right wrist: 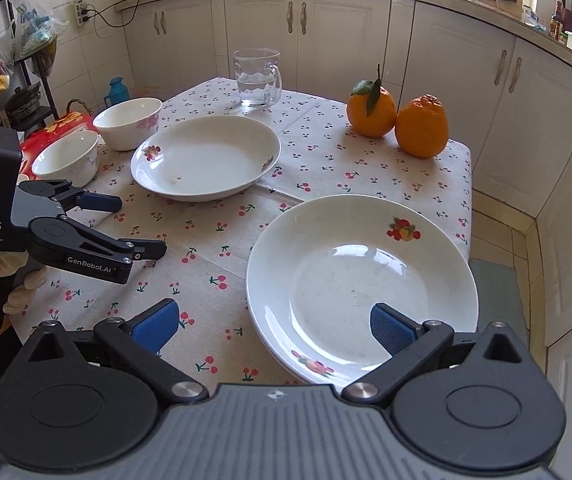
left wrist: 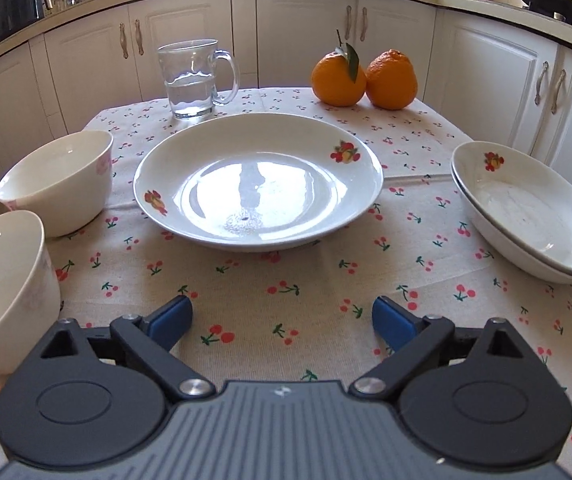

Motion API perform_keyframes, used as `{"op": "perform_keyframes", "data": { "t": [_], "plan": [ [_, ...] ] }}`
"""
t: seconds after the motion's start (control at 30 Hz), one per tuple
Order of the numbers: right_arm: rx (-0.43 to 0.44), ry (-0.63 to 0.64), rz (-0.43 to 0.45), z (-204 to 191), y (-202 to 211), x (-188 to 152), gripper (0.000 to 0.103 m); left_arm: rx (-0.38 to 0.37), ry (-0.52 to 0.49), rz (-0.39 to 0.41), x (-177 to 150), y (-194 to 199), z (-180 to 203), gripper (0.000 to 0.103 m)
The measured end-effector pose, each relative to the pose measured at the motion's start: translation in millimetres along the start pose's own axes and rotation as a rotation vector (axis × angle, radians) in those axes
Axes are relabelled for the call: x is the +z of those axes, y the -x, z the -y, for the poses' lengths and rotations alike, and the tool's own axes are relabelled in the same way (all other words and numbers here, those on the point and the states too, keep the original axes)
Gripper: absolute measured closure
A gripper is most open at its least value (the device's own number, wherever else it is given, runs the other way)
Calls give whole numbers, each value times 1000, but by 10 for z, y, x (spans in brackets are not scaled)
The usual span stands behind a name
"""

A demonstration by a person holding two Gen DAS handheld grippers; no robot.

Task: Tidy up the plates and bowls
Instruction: 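Move the right gripper to the rim of the stained white plate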

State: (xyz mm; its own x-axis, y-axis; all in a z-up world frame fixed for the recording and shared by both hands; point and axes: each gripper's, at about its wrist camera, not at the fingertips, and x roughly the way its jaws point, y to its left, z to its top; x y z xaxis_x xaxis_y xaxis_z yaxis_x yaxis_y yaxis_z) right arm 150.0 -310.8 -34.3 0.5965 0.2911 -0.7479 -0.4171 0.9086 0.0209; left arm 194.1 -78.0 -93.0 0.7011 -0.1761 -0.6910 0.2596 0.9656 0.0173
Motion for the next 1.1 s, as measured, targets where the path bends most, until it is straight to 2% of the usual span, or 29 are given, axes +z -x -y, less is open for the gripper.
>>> {"op": "perform_keyframes", "data": {
  "t": [0.03, 0.6, 0.93, 1.1],
  "plan": [
    [5, 7, -1, -6, -22, 30, 0, 1, -1, 2, 13, -30, -5, 1],
    [115, 211, -3, -204, -490, 821, 0, 77, 70, 29, 145, -218, -93, 0],
    [217, 259, -45, -120, -1143, 1403, 0, 61, 39, 36, 173, -246, -93, 0],
    [253, 293, -89, -99, -1530, 1633, 0, 24, 24, 43, 176, -252, -88, 2]
  ]
}}
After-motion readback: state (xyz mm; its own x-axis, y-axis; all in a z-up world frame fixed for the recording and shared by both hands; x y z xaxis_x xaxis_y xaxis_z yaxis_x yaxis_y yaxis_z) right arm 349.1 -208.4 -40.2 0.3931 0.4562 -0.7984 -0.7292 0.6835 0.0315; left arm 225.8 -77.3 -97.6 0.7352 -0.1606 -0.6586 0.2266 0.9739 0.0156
